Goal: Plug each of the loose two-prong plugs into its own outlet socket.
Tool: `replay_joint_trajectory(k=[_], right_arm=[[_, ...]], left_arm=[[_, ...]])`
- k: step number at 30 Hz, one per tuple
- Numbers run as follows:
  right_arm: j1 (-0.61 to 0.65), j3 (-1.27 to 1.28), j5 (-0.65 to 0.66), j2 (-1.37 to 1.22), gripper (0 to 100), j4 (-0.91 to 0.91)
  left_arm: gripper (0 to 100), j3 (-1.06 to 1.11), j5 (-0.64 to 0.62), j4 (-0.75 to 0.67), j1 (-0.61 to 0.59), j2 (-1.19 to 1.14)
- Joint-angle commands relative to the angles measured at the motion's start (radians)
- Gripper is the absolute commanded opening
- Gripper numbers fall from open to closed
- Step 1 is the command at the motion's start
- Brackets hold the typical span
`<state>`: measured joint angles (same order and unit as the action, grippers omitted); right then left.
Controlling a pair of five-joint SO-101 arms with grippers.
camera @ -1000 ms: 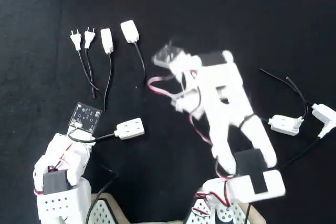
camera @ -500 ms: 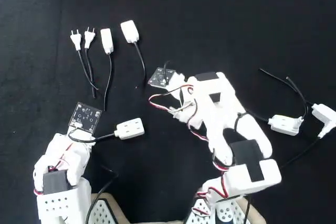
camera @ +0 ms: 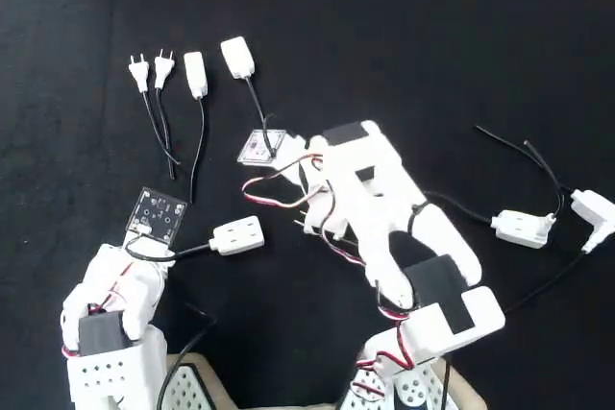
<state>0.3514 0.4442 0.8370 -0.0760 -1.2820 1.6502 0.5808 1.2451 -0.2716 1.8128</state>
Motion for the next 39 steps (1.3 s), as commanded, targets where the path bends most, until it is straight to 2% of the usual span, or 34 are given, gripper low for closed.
replay_joint_trajectory(k=[1, 3, 6, 15, 20, 23, 29, 34, 39], right_arm=[[0.014, -0.096, -0.020, 0.013, 11.6, -0.109], [0.011, -0.143, -0.086, 0.018, 11.4, -0.173], [0.008, -0.194, -0.270, 0.038, 11.3, -0.199], [0.012, -0.191, -0.994, 0.065, 11.3, -0.207], [0.043, -0.107, -1.367, 0.048, 11.3, -0.129], [0.066, -0.048, -1.458, 0.028, 11.3, -0.074], [0.046, 0.010, -1.550, -0.042, 11.3, 0.051], [0.044, 0.027, -1.556, -0.143, 11.3, 0.144], [-0.012, -0.015, -1.551, -0.213, 11.3, 0.169]], left_arm=[[9, -0.004, 0.005, -0.005, 0.007, 0.005], [9, -0.004, 0.005, -0.005, 0.007, 0.005], [9, -0.004, 0.005, -0.005, 0.004, 0.005], [9, -0.004, 0.005, -0.002, 0.001, 0.005], [9, -0.004, 0.005, -0.002, 0.001, 0.005], [9, -0.004, 0.005, 0.000, 0.001, 0.005], [9, -0.004, 0.005, 0.000, 0.001, 0.005], [9, -0.004, 0.005, 0.000, 0.001, 0.005], [9, -0.004, 0.005, 0.000, 0.001, 0.005]])
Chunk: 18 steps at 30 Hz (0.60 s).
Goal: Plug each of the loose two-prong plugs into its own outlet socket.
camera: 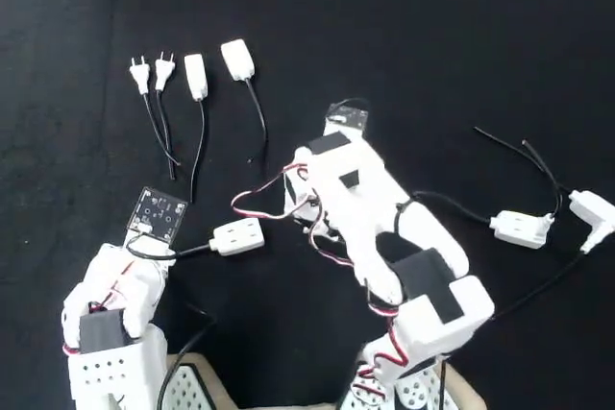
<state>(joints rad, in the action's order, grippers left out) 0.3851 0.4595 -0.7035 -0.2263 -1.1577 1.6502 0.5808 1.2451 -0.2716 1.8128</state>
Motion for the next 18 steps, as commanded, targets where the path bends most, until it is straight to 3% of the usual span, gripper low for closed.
replay_joint_trajectory(k=[1, 7, 18], right_arm=[[-0.054, -0.039, -0.011, -0.073, 11.3, 0.044], [-0.084, -0.082, -0.003, -0.097, 11.3, 0.037], [-0.132, -0.168, 0.009, -0.005, 11.5, -0.196]], left_arm=[[9, -0.004, 0.005, 0.000, 0.001, 0.005], [9, -0.004, 0.005, 0.000, 0.001, 0.005], [9, -0.004, 0.005, 0.000, 0.001, 0.005]])
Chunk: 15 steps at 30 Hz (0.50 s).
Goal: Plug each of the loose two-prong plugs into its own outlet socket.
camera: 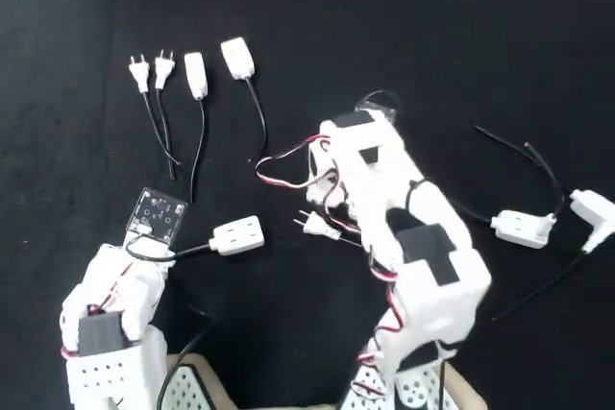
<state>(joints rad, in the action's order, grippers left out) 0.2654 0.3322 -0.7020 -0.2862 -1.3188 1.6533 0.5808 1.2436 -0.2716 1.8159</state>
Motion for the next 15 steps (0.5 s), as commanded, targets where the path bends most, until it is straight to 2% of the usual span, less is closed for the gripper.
replay_joint_trajectory(k=[1, 4, 9, 15], right_arm=[[-0.009, -0.041, 0.009, 0.054, 11.4, -0.037], [-0.032, -0.068, 0.052, 0.076, 11.3, -0.097], [-0.167, -0.240, 0.103, 0.163, 11.3, -0.313], [-0.190, -0.151, 0.390, 0.211, 9.6, -0.434]], left_arm=[[9, -0.007, 0.005, 0.002, 0.001, 0.002], [9, -0.007, 0.005, 0.002, 0.001, 0.002], [9, -0.007, 0.005, 0.002, 0.001, 0.002], [9, -0.007, 0.005, 0.003, 0.001, 0.002]])
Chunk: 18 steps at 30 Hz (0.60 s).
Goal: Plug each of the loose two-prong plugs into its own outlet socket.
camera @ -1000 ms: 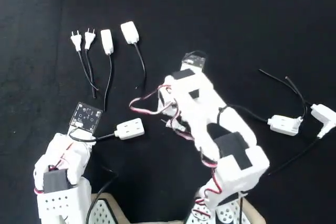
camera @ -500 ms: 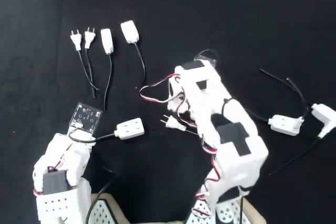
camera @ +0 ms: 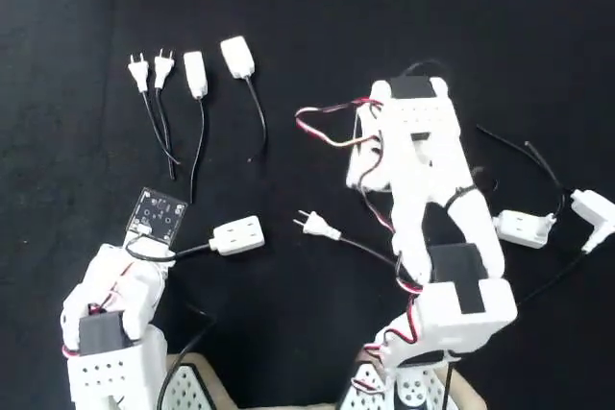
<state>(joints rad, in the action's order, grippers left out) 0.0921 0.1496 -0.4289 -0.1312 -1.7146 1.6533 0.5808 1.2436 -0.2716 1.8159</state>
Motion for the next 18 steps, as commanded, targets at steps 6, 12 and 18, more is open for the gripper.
replay_joint_trajectory(k=[6, 12, 18], right_arm=[[0.038, 0.236, 0.265, 0.062, 6.4, 0.002], [0.054, 0.317, 0.365, 0.122, 3.8, 0.000], [0.057, 0.378, 0.356, 0.357, 3.7, -0.003]], left_arm=[[9, -0.007, 0.005, 0.003, 0.001, 0.002], [9, -0.007, 0.005, 0.003, 0.001, 0.002], [9, -0.007, 0.005, 0.003, 0.002, 0.002]])
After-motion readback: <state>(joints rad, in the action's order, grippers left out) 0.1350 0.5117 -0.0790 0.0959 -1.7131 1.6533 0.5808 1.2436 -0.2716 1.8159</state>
